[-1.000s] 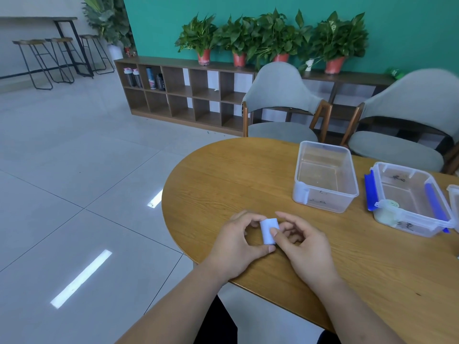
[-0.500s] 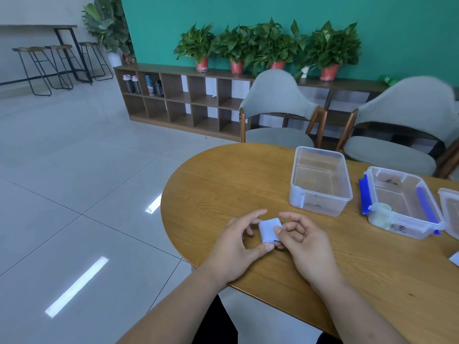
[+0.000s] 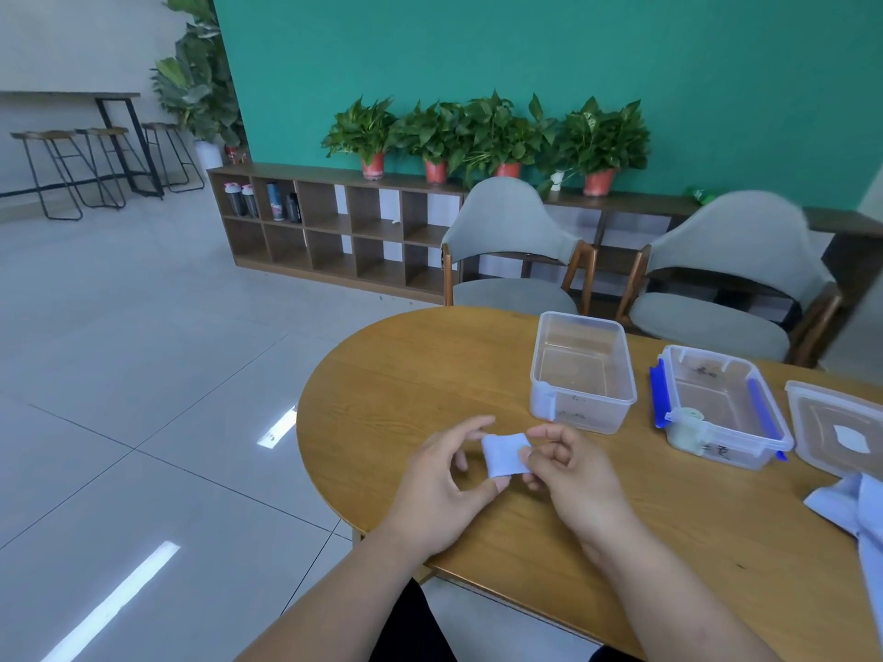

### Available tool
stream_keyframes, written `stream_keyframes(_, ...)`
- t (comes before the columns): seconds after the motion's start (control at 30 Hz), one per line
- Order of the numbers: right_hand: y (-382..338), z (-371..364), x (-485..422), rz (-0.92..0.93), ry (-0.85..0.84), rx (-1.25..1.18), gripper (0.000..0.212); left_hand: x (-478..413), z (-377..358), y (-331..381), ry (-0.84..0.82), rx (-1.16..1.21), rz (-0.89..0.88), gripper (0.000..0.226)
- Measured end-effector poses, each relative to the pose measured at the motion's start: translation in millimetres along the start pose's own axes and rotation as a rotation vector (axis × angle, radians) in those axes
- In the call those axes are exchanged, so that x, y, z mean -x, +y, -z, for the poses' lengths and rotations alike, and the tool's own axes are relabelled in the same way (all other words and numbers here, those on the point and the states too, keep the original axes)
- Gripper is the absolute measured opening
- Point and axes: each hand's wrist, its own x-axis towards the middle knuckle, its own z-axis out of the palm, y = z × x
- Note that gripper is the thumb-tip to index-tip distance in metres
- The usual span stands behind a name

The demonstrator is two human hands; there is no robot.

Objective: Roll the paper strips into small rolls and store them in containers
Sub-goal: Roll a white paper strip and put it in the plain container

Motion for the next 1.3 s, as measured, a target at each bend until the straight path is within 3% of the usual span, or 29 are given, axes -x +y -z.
stream_keyframes(0.3, -18, 21, 13, -0.256, -0.198, -0.464, 0.022, -9, -14, 27, -0.038, 0.172, -0.042, 0.065)
stream_keyframes(0.53, -23, 41, 14, -0.121, -0.126, -0.422, 0.027, -19, -28, 45, -0.144, 0.329, -0.003, 0.074)
stream_keyframes(0.67, -25, 54, 11, 0.026, -0.019, -0.281, 0.034, -27, -34, 57, -0.165, 0.472, 0.127, 0.056)
stream_keyframes(0.8, -30, 69, 12, 0.148, -0.03, -0.164, 0.036, -42, -42, 62, -0.204, 0.334, 0.054, 0.03)
stream_keyframes(1.0, -45, 94, 6, 0.257, -0.039, 0.049, 0.034, -67, -55, 71, -0.257, 0.236, -0.008, 0.028)
stream_keyframes(1.17, -64, 108, -8, 0.292, 0.053, 0.39, 0.028, -87, -60, 73, -0.306, 0.134, -0.041, 0.026)
stream_keyframes(1.3, -85, 117, -27, 0.348, 0.012, 0.594, 0.033, -104, -61, 78, -0.319, 0.054, -0.065, 0.025)
